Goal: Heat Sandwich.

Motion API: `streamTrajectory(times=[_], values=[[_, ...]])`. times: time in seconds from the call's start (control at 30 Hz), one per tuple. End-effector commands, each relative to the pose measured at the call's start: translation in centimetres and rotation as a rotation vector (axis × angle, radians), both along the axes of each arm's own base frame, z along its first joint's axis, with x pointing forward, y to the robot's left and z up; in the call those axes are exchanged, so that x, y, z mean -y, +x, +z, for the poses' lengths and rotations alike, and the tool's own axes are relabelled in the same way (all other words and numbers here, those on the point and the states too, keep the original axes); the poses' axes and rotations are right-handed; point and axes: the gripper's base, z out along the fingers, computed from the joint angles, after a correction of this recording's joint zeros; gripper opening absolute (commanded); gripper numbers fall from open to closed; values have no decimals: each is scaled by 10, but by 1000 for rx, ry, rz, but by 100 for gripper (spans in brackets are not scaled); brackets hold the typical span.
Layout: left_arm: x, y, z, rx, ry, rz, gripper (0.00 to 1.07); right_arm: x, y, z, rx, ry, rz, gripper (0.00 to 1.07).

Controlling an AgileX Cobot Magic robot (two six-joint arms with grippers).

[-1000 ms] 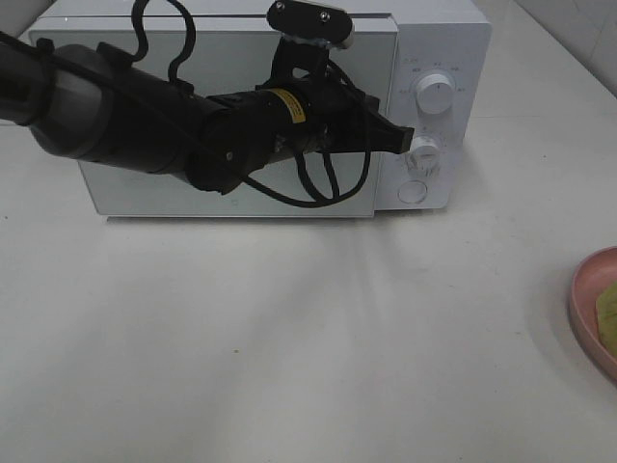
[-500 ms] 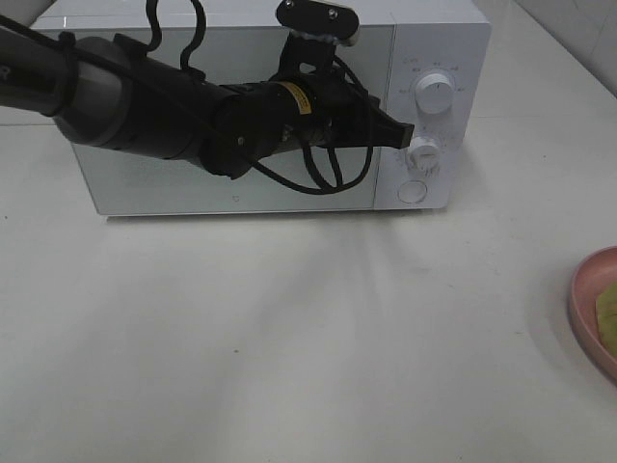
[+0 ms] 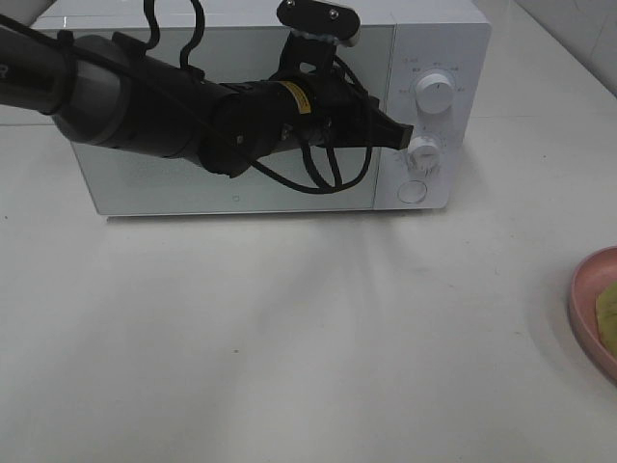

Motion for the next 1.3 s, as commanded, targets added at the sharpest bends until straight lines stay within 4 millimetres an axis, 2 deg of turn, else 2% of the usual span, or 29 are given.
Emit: streamTrajectory(times=[0.03,0.13,0.3,0.37,0.47,0.63,0.8,0.93,1.13,1.2,1.23,1.27,1.3], values=[[-13,13,23,14,-74,66,0,0,-3,-1,34,-1,-6,75],[-13,11,25,-2,-63,63,0,0,-3,-1,34,-1,-6,75],[-7,-5,29,1,-53,28,0,0,-3,-1,34,-1,-6,75],[-11,-18,27,-8,-54,23,0,0,-3,-1,34,-1,-6,75],[-17,-25,24,-19,-60,32,0,0,-3,-1,34,-1,-6,75],[-36,-53,25,-27,-48,24,0,0,-3,-1,34,-1,-6,75],[-48,-66,28,-37,-35,22,0,0,-3,-1,34,-1,-6,75],[-64,-83,31,-42,-13,11,0,0,-3,-1,34,-1,-6,75],[-77,-98,25,-107,36,13,0,0,-3,-1,34,-1,-6,75],[-82,-103,22,-170,83,10,5,0,-3,-1,34,-1,-6,75],[-85,-108,21,-223,126,4,20,0,-3,-1,34,-1,-6,75],[-85,-108,21,-223,126,4,20,0,-3,-1,34,-1,-6,75],[-86,-110,21,-243,142,2,29,0,-3,-1,34,-1,-6,75]])
